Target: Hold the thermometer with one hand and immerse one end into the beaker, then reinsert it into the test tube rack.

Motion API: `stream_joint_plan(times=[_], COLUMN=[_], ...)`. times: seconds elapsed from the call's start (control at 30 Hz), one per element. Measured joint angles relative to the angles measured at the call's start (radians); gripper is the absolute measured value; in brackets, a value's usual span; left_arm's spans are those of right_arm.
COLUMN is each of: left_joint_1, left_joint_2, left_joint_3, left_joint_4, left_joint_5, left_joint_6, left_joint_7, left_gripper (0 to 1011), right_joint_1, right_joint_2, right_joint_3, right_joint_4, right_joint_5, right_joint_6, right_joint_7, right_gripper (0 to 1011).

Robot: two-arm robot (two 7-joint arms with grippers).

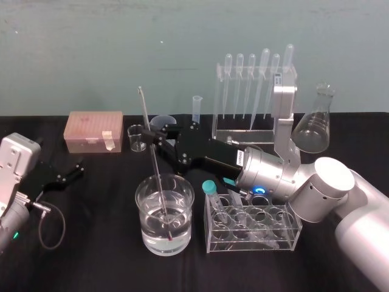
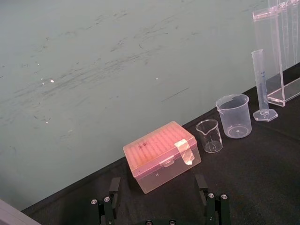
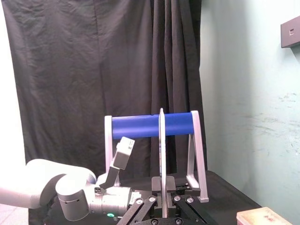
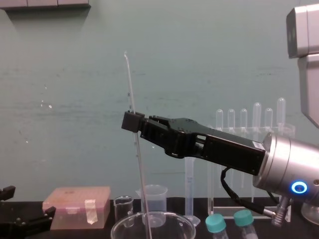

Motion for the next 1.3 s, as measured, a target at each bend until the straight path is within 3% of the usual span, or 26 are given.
stream_joint_plan(times=[1.3], left_joint_1=[0.0], left_joint_2=[0.0], left_joint_3=[0.0], left_joint_4=[0.0], left_joint_5=[0.0], left_joint_6=[0.0], left_joint_7=[0.0], left_gripper=[1008], right_joint_1=[-0.005], right_joint_2=[0.007], right_joint_3=[-0.003], right_joint_4=[-0.013], right_joint_5=[-0.004], right_joint_6=[0.003], right_joint_7=[-0.004], right_gripper=[55])
